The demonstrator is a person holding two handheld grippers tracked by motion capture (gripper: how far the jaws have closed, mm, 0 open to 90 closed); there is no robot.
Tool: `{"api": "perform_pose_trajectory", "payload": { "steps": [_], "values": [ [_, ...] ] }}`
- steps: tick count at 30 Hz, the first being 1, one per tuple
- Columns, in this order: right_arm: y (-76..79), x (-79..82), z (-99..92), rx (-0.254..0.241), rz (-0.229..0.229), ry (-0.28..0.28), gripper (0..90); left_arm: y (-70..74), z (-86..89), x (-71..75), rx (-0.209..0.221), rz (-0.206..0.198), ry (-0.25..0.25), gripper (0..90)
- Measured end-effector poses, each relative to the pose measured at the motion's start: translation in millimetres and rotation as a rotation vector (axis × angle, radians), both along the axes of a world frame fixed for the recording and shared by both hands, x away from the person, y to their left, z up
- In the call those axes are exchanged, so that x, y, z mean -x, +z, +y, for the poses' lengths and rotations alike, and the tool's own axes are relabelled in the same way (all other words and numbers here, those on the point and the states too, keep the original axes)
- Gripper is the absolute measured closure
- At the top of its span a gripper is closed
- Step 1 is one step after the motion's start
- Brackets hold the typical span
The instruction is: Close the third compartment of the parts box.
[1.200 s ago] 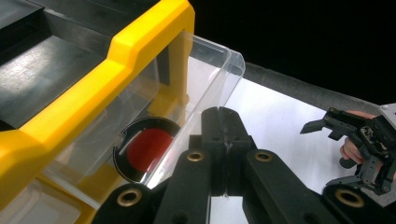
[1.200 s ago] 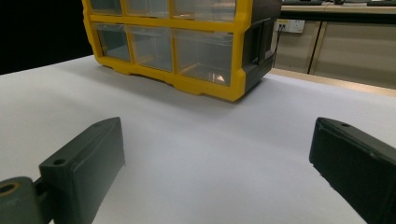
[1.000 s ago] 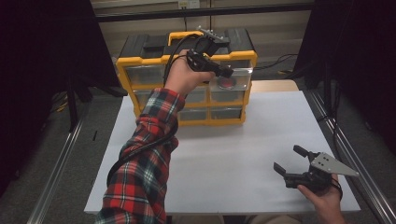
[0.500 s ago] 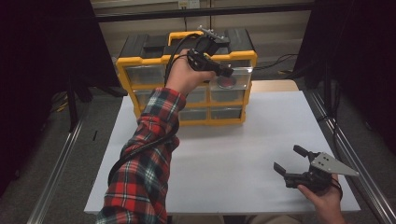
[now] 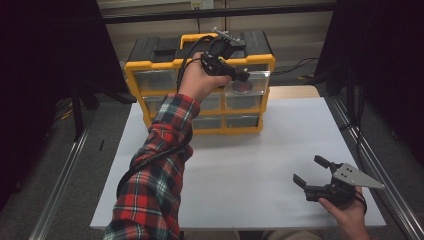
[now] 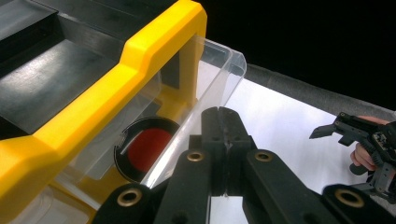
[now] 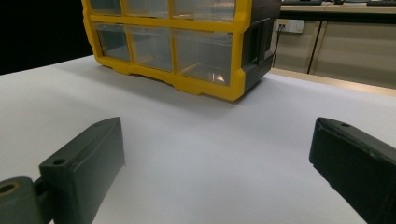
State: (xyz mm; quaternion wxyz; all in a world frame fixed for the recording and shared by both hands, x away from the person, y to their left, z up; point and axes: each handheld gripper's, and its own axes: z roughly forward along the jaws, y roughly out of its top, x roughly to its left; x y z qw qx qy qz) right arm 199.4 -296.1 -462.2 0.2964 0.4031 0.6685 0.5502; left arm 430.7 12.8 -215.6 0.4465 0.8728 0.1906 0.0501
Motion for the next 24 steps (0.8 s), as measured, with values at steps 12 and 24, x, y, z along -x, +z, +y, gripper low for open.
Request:
{"api": "perform_pose_trajectory", "payload": {
  "steps": [12, 24],
  "values": [
    [0.0, -0.3, -0.4, 0.003, -0.004, -0.001, 2.9, -0.4, -3.4, -1.5, 0.002, -0.004, 0.004, 90.0],
    [0.0, -0.1, -0.7, 0.003, -0.006, -0.001, 2.9, -0.2, -5.2, -3.6, 0.002, -0.007, 0.019, 90.0]
  ]
}}
